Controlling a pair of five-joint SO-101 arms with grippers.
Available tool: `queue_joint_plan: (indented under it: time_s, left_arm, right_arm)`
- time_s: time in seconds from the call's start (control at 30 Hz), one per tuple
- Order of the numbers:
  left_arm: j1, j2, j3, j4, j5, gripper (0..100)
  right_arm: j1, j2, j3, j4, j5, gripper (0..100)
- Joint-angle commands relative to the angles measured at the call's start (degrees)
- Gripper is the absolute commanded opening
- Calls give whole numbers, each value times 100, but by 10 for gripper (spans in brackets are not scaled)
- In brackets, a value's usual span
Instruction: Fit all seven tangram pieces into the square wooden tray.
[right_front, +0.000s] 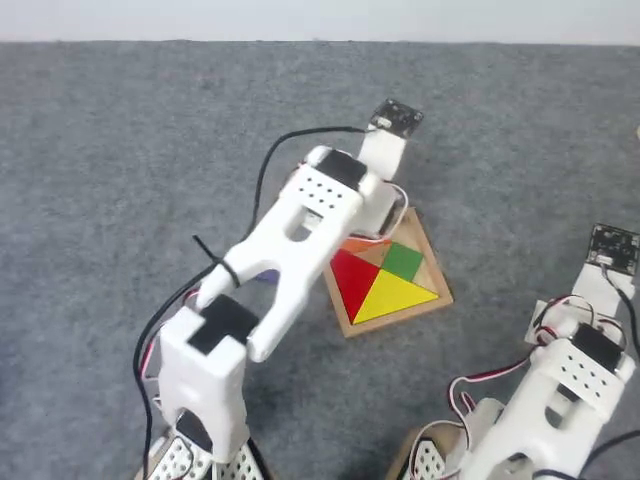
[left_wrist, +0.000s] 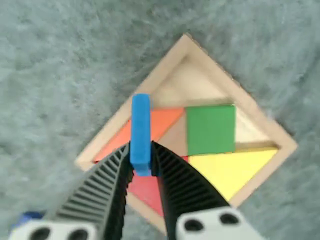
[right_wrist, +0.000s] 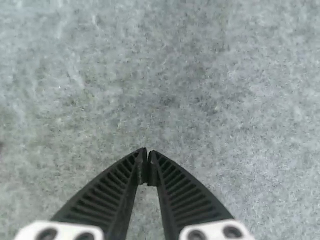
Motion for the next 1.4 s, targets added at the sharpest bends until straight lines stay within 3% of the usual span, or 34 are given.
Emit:
queue_joint_plan:
  time_s: [0.0,0.27,0.47,0.8,1.37]
  left_arm:
    - [422,9,-338,-79,255,13]
    - [1116,44,-338,-70,141,13]
    - [1152,35,-224,-26,-369,13]
    - [1187,44,171,-519,-149,13]
    - [958,97,268,-396,659,13]
  right_arm:
    - [171,-171,-35,-154,-18,13]
    - [1842,-145,-747,-66,176,13]
    - [1956,-163,-1881,866,308,13]
    - [3908,-92,-2268,-567,308,13]
    - [4347,980,-2242,-804,308,28]
